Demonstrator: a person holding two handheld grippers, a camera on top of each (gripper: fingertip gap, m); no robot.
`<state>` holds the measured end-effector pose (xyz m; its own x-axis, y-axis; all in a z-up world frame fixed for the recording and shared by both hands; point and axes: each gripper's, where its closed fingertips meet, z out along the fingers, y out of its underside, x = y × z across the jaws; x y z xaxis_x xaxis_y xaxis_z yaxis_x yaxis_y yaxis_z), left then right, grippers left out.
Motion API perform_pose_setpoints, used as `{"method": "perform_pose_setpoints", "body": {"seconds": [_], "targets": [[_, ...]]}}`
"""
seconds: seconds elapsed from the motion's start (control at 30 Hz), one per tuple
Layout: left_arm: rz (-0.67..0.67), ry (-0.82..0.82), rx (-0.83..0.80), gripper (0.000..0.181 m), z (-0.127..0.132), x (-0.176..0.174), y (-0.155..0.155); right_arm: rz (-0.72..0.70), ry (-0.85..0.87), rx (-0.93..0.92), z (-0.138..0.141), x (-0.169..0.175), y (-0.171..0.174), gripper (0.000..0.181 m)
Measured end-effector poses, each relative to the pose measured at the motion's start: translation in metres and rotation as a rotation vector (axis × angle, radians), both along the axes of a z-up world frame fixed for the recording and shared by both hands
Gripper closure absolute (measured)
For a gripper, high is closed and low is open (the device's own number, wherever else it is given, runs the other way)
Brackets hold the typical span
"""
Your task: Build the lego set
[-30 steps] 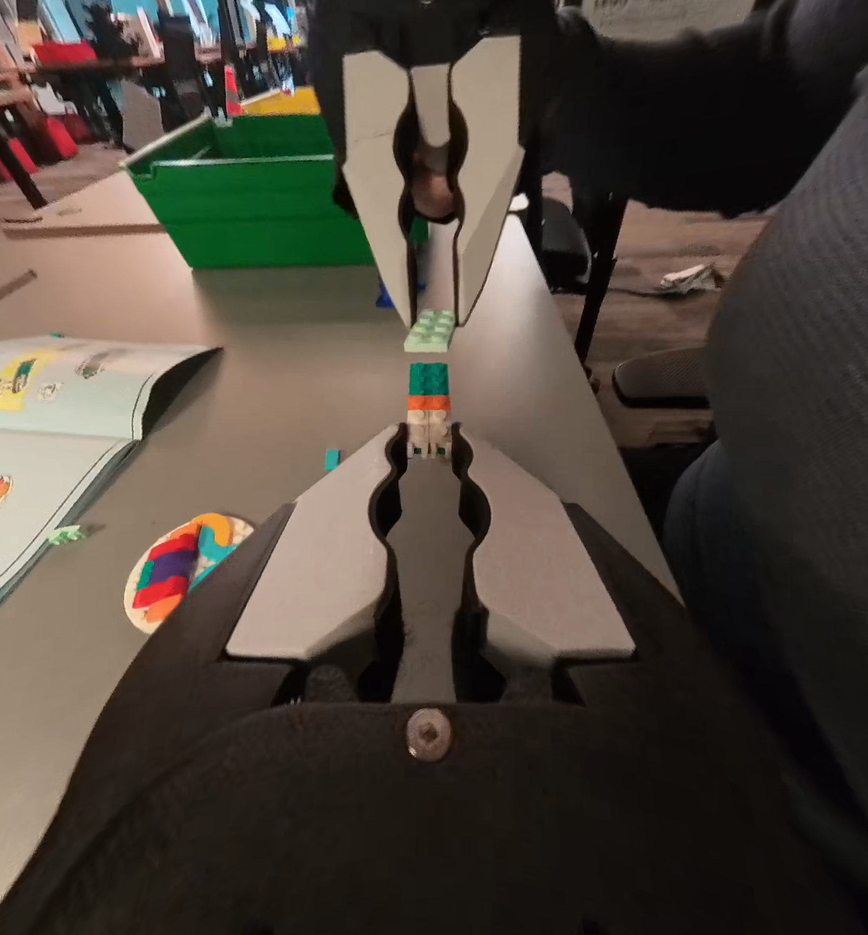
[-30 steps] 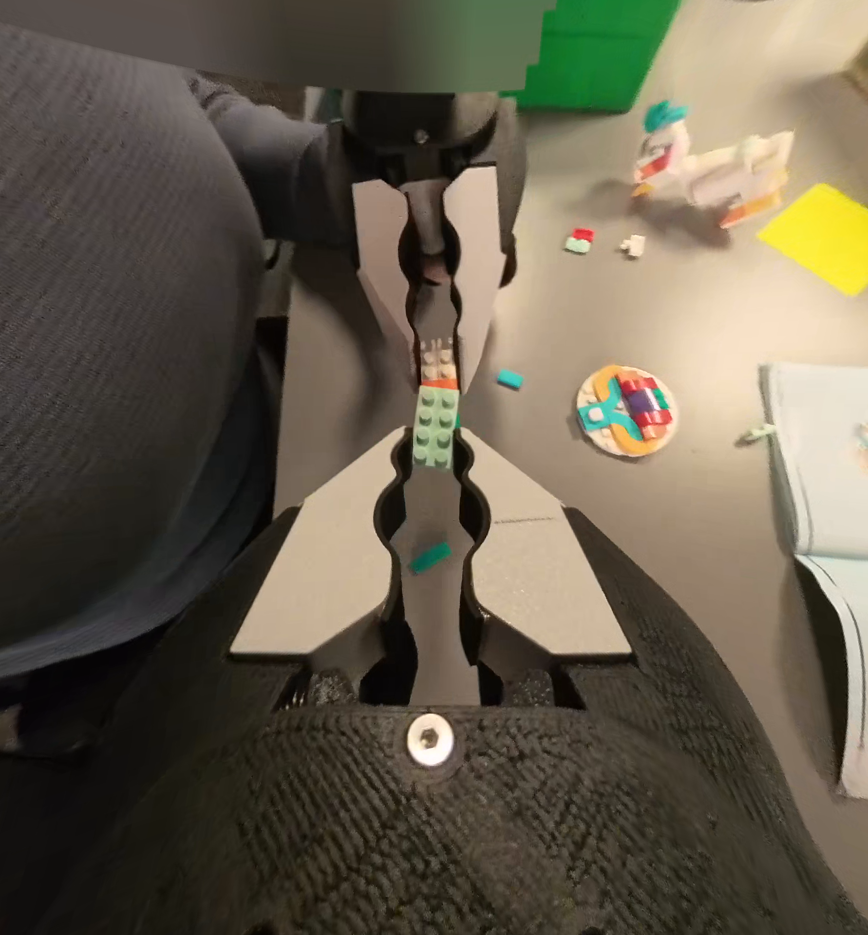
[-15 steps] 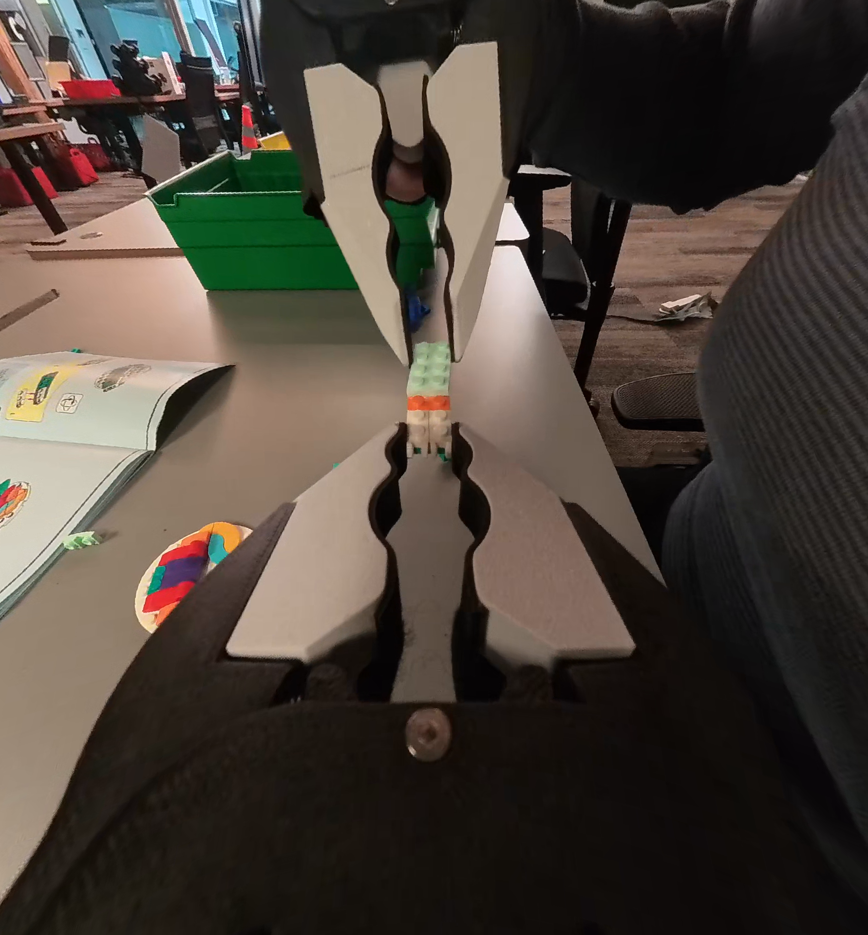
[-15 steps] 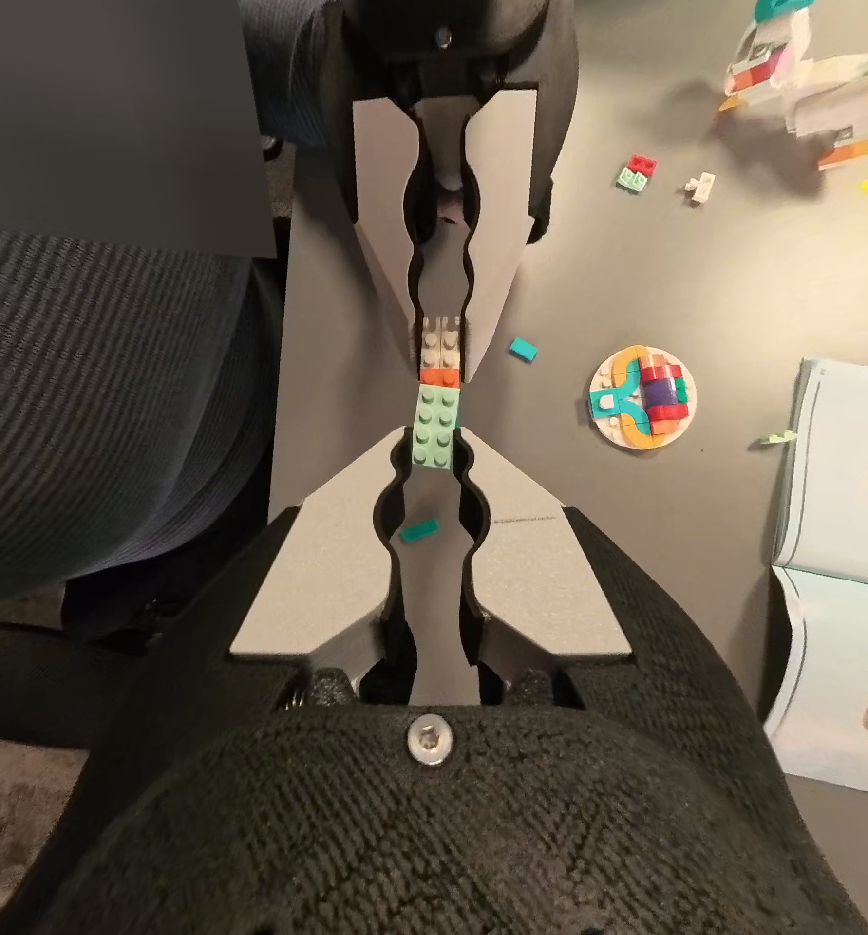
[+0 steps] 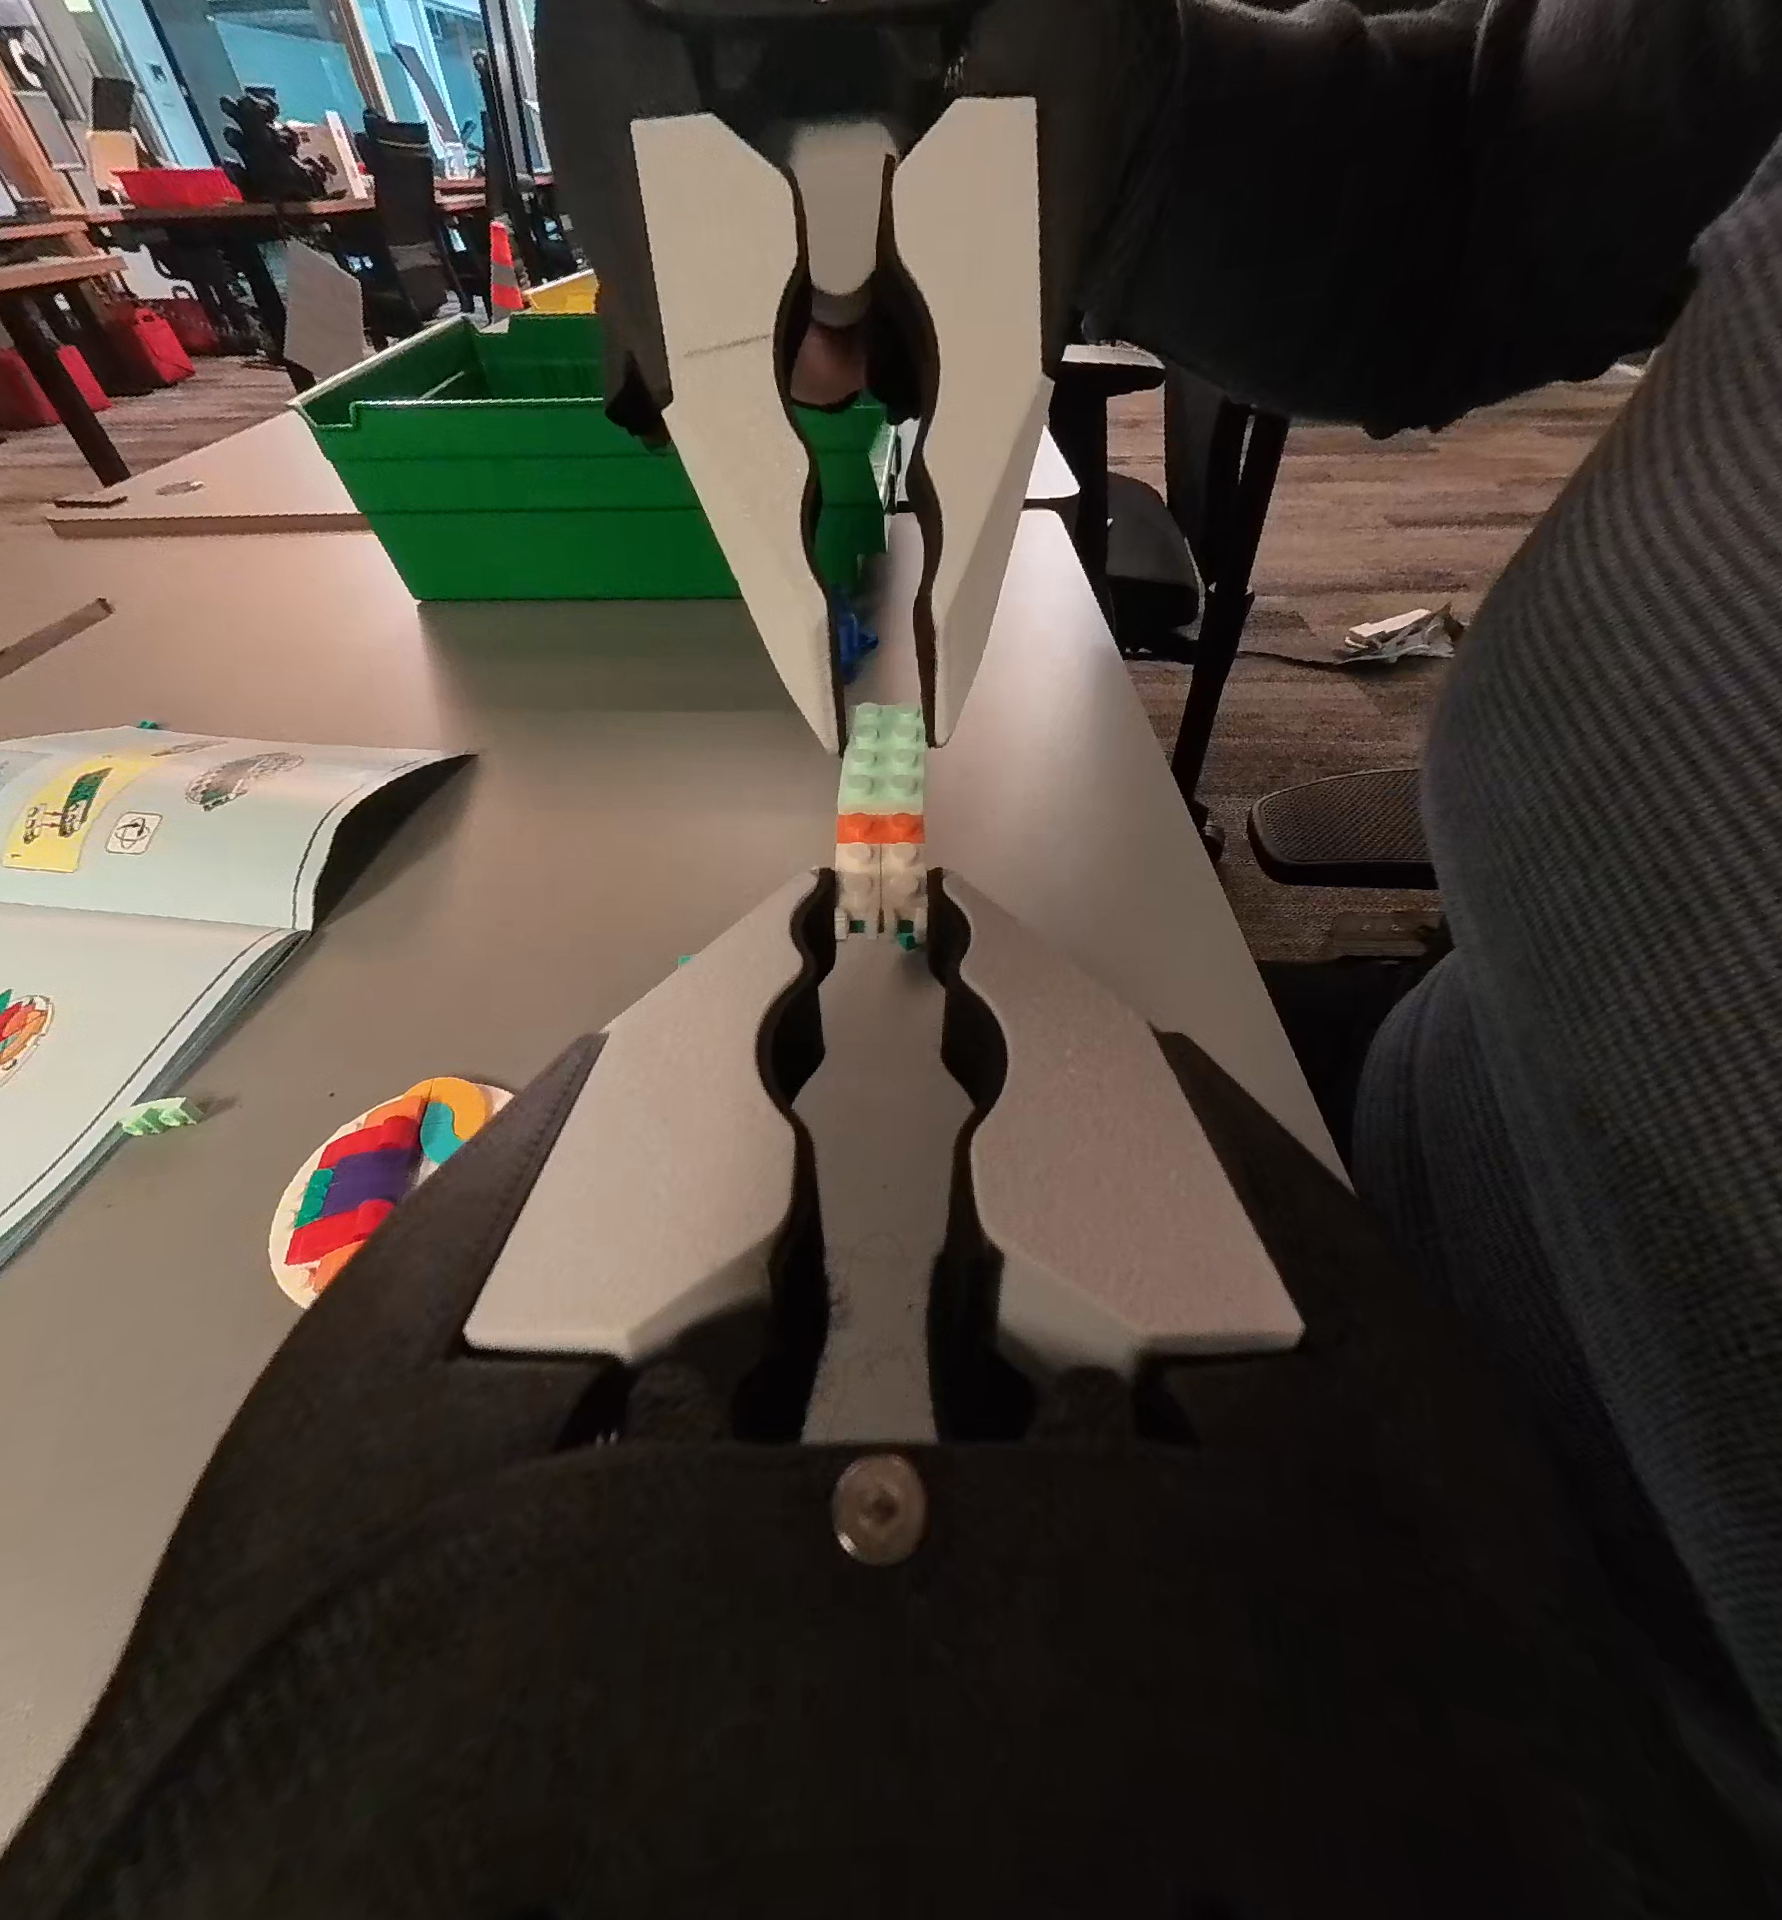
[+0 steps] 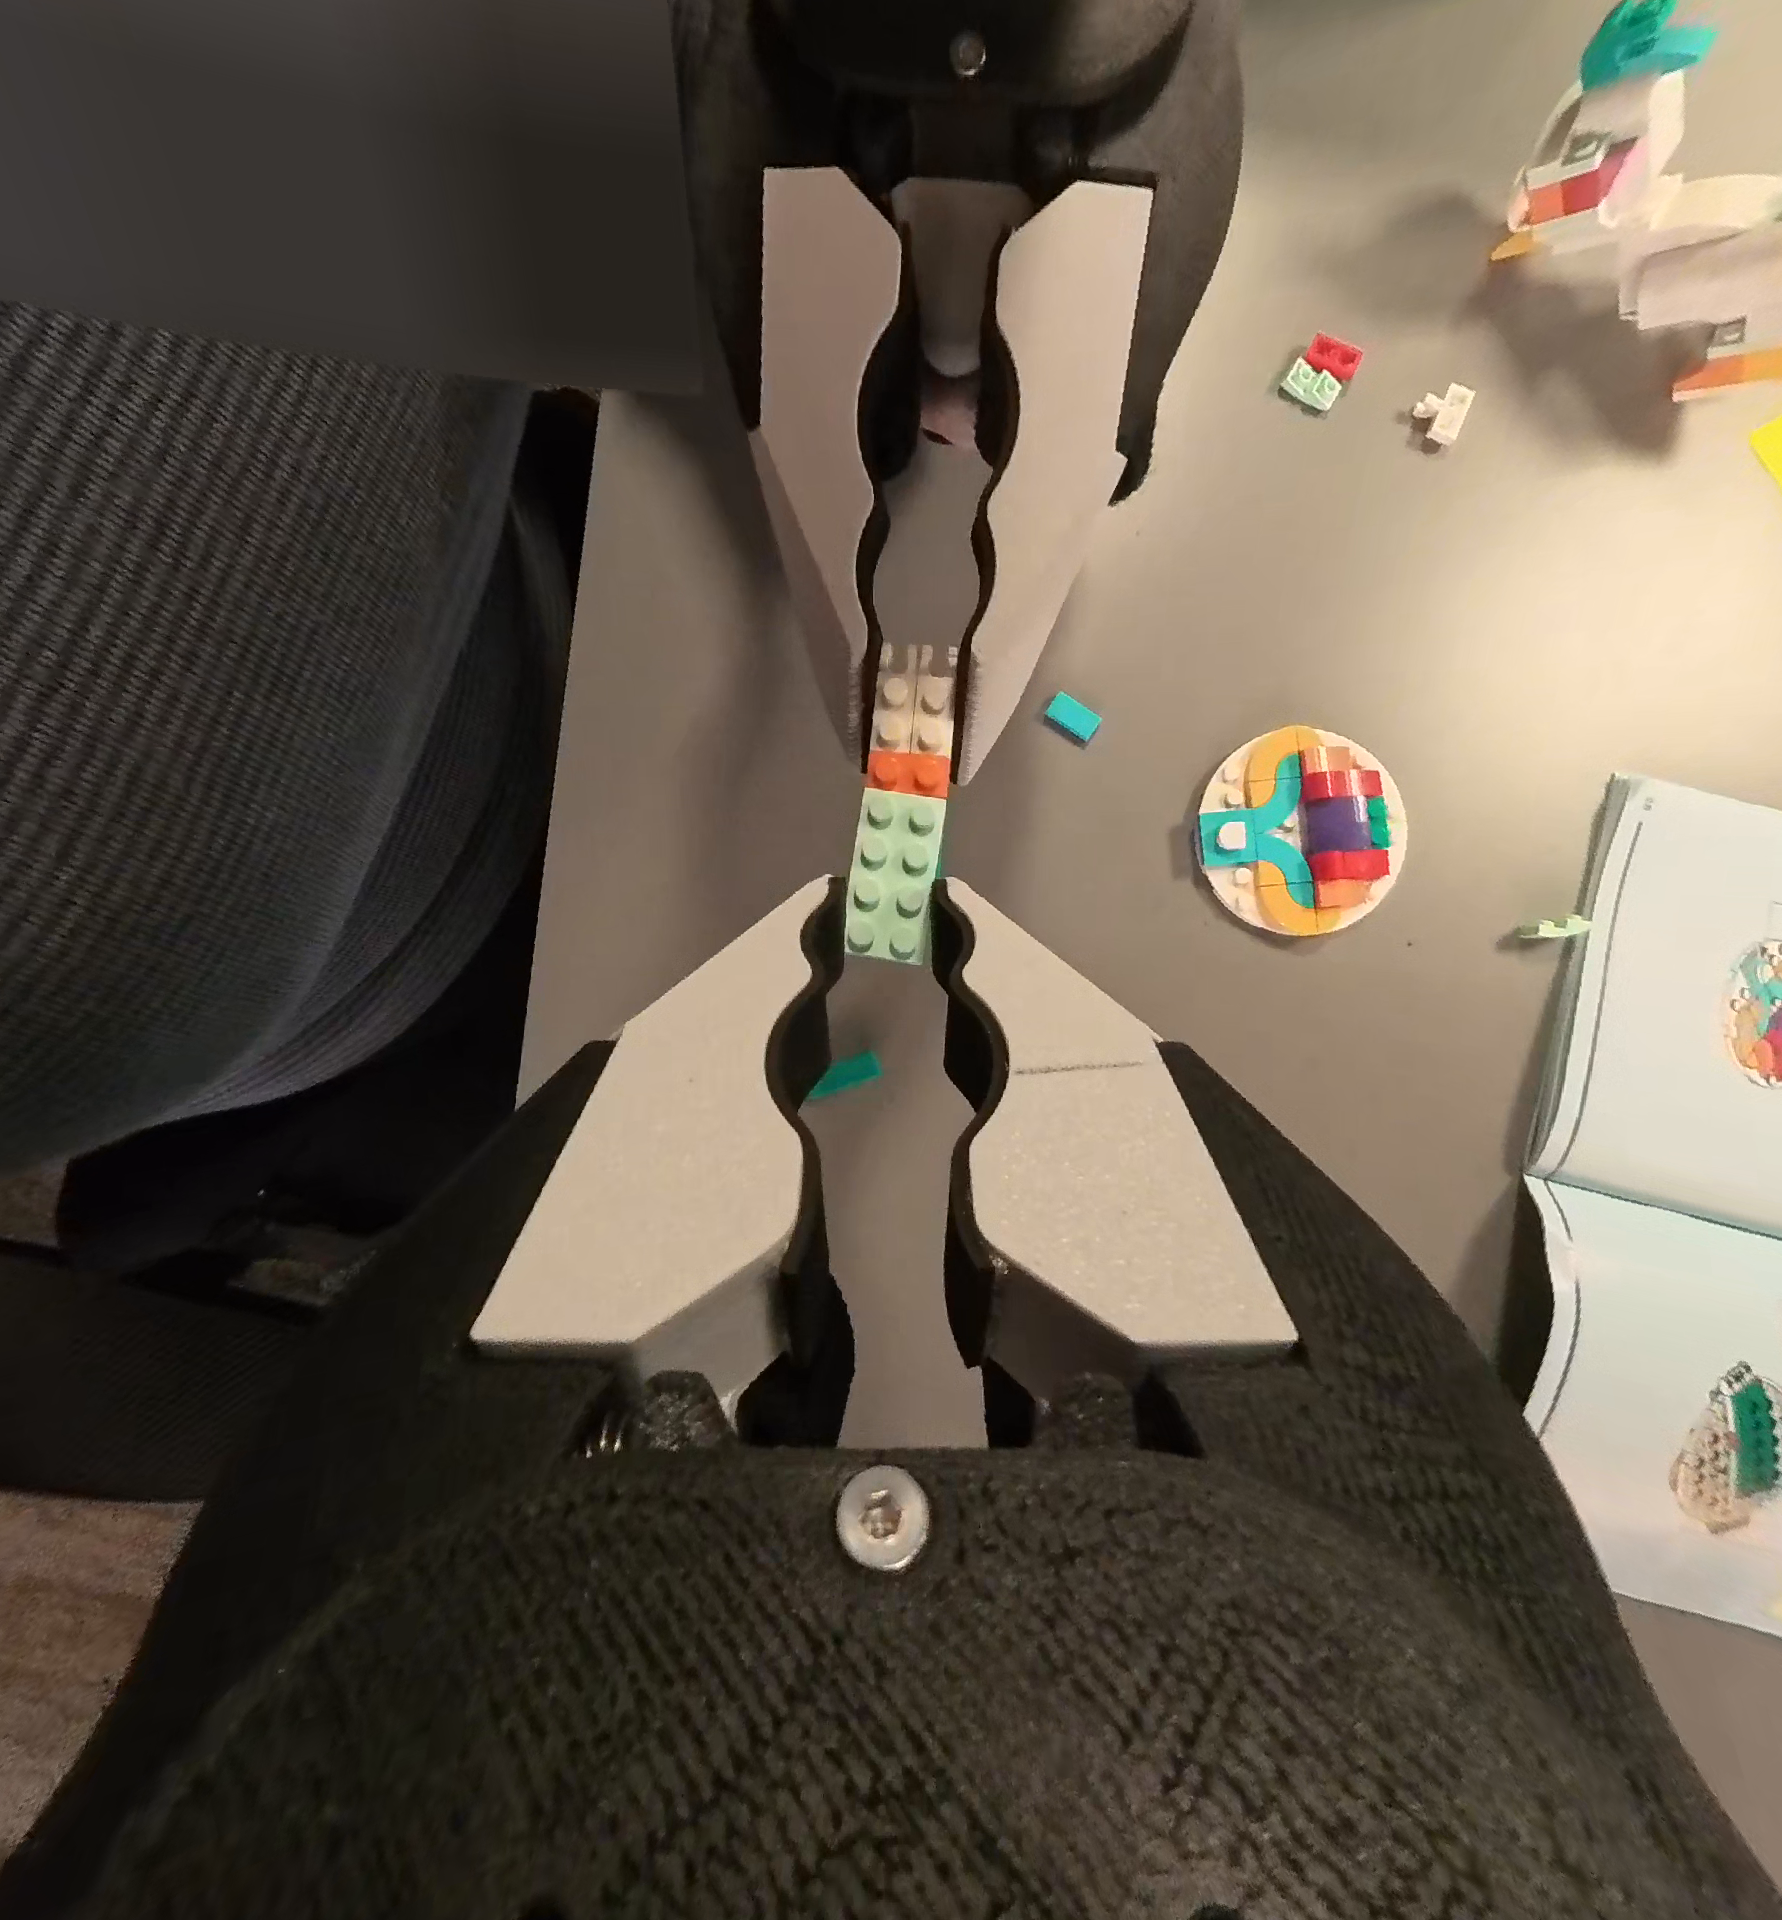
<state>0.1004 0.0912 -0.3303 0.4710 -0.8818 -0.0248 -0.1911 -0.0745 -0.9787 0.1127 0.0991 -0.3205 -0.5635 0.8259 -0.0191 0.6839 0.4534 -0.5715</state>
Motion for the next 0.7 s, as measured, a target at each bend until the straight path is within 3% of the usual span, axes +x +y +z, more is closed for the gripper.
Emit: {"method": "perform_pose_setpoints", "body": {"seconds": [0.7], "targets": [[0.003, -0.006, 0.013, 0.166, 0.0030, -0.0007, 0.0001, 0.038, -0.028, 0.022, 0.0004, -0.0012, 0.0000, 0.166]]}}
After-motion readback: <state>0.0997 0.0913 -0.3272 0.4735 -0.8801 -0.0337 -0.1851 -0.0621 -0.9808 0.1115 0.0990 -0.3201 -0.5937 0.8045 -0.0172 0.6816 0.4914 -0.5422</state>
